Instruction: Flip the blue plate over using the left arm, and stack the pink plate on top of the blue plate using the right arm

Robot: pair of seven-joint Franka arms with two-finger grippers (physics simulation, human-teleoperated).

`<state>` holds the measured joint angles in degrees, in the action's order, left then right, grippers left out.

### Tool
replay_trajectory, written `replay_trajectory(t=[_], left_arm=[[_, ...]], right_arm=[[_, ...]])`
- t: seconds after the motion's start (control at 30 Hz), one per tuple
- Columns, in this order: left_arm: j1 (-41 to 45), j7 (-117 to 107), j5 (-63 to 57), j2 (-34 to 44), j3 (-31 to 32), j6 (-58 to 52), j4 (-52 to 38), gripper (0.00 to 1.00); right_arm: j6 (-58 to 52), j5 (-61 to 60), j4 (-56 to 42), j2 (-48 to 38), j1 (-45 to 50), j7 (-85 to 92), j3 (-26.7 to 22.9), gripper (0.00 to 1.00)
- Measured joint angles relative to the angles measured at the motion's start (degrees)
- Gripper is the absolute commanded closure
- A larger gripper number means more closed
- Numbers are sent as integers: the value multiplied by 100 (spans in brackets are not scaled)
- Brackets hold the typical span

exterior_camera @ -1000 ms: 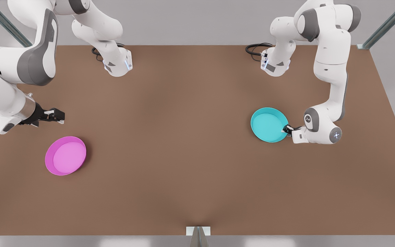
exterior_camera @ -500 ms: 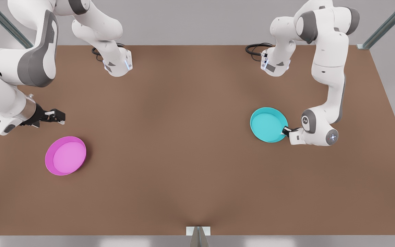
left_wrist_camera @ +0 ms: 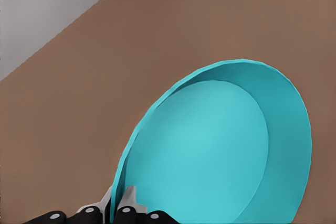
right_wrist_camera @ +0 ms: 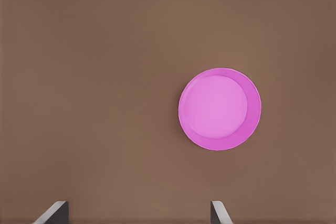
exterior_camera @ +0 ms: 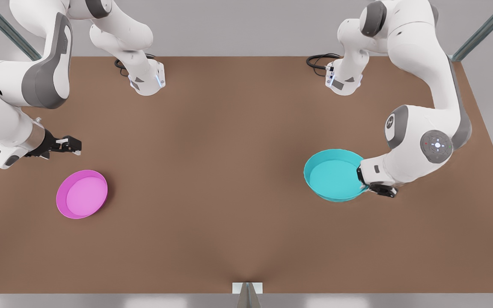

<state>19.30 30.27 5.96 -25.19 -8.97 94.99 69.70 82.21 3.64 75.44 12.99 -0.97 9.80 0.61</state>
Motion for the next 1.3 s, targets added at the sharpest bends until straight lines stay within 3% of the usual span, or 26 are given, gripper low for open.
replay_trajectory(t=[0.07,0.1,0.23,0.33,0.4,0.63,0.77,0.9,1.07,1.1,1.13,1.27,1.3], left_arm=[[333,-548,-135,-446,-57,-394,-971,79],[780,-821,-181,-712,-526,-538,-1330,79],[3358,-1769,-190,-2094,-3837,-664,-1690,79],[4409,-2403,-373,-2908,-4789,-508,-1683,79],[4831,-2880,-810,-3242,-4846,-404,-1638,79],[5387,-5039,-3749,-3905,-4132,475,-914,79],[5599,-6534,-5100,-3825,-3272,618,-229,79],[5616,-7980,-5794,-3667,-2497,534,-58,79],[5622,-9492,-6104,-3837,-2398,465,-37,79],[5629,-9754,-6136,-3851,-2394,453,-36,65],[5632,-9998,-6153,-3856,-2362,438,-35,39],[5650,-10843,-6140,-3779,-2092,319,-39,19],[5648,-11027,-6125,-3742,-2013,285,-45,8]], right_arm=[[0,-1,0,0,-6,2,0,0],[0,-14,0,5,-11,3,0,0],[0,-81,-15,38,-43,8,-4,0],[0,-100,-17,43,-44,11,-6,0],[0,-106,-17,44,-45,13,-3,0],[0,-120,-9,47,-54,18,-2,0],[0,-122,-5,71,-61,22,0,0],[0,-123,-2,87,-83,25,1,0],[0,-151,0,88,-111,31,1,0],[0,-157,0,90,-118,33,1,0],[0,-161,0,89,-122,34,1,0],[0,-171,0,95,-123,41,0,0],[0,-172,0,96,-122,42,-1,0]])
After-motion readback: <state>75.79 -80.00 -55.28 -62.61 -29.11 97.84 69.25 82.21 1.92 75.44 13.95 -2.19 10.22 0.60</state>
